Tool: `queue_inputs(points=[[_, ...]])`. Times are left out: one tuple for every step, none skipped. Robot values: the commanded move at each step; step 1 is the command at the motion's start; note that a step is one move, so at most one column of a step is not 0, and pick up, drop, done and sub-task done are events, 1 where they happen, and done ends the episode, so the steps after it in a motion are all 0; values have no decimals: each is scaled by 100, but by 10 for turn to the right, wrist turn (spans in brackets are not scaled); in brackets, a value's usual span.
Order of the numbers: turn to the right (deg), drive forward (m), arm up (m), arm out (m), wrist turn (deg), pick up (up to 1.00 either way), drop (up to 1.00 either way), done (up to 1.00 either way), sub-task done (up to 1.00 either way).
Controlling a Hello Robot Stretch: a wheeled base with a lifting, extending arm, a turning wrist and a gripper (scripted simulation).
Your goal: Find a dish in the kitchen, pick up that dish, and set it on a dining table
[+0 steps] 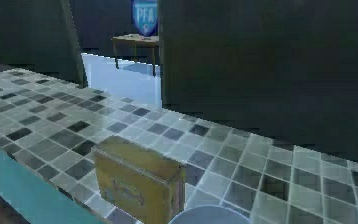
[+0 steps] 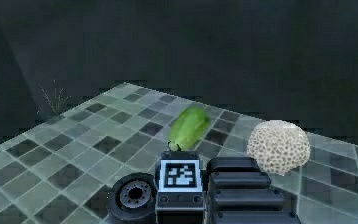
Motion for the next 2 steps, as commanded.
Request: queue_inputs(points=[[-450,0,0,0,0,0,0,0,0],[-450,0,0,0,0,0,0,0,0]])
